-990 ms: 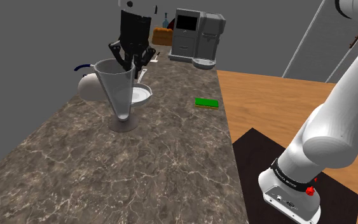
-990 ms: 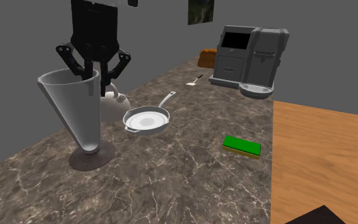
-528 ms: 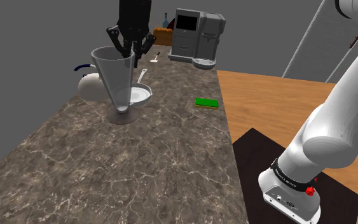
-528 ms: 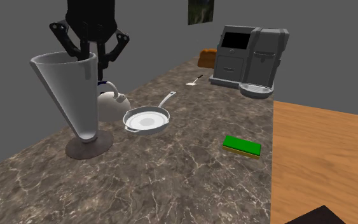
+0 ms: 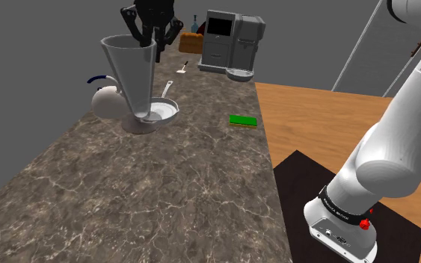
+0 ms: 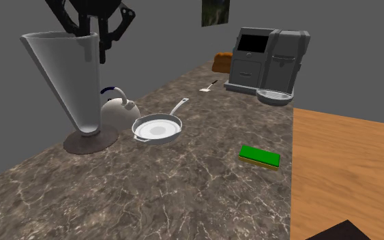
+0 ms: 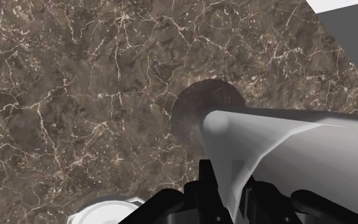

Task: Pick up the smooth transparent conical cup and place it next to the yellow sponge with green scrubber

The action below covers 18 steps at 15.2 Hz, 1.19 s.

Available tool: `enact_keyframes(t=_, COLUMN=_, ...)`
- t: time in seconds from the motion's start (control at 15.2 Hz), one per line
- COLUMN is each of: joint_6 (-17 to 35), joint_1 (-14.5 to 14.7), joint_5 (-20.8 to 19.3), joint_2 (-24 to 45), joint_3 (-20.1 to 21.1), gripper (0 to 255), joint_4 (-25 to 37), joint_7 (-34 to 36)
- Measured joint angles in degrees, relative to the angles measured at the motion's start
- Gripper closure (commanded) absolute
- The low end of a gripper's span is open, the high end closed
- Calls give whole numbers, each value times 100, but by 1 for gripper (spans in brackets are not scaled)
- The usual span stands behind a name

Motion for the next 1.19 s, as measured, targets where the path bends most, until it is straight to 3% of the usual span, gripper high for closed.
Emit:
enact_keyframes(t=0.66, joint_6=-816, joint_1=84, joint_5=-169, joint_2=329, joint_3=49, gripper=255, joint_4=1132, joint_7=204)
enact_keyframes(t=1.19, joint_6=-470, joint_1=-538, joint_5=310, joint_2=-520, joint_3=-472, gripper=255, joint_4=-160, joint_7=-934)
